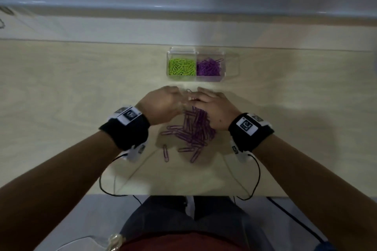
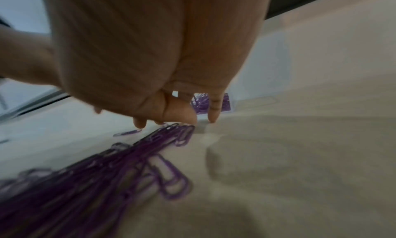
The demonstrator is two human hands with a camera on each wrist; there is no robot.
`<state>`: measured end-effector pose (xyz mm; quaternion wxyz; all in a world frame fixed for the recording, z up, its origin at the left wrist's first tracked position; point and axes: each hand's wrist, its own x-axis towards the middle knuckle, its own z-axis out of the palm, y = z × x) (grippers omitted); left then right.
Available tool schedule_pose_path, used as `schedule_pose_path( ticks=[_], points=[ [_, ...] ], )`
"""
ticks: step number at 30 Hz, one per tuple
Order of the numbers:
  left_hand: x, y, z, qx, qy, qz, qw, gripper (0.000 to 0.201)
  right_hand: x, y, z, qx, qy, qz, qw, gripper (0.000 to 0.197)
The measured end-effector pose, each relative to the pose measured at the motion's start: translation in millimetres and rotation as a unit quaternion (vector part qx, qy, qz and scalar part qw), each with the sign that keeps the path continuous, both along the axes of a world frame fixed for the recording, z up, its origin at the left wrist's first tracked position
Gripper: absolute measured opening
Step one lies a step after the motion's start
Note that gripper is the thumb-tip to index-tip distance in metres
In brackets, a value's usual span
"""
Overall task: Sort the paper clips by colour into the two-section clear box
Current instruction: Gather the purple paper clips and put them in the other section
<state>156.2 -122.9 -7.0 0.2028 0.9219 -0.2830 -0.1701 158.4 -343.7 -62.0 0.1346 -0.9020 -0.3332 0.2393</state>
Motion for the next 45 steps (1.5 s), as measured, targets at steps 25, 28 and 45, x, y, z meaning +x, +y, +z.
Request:
schedule_pose_path(
  ticks=[25, 28, 45],
  points=[
    [-33, -32, -49, 0.064, -0.059, -0.085, 0.993, 0.039, -29, -20, 11, -0.021, -0.060, -0.021, 0.998, 0.014],
    [-21, -30, -34, 0.046, -0.062, -0.091, 0.993, 0.025, -20, -23, 23, -0.007, -0.020, -0.081, 0.996, 0.017],
    [56, -73, 19, -0.290, -0.043, 0.350, 0.890, 0.016, 72, -10, 52, 0.331, 0.079, -0.444, 0.829, 0.013]
  ],
)
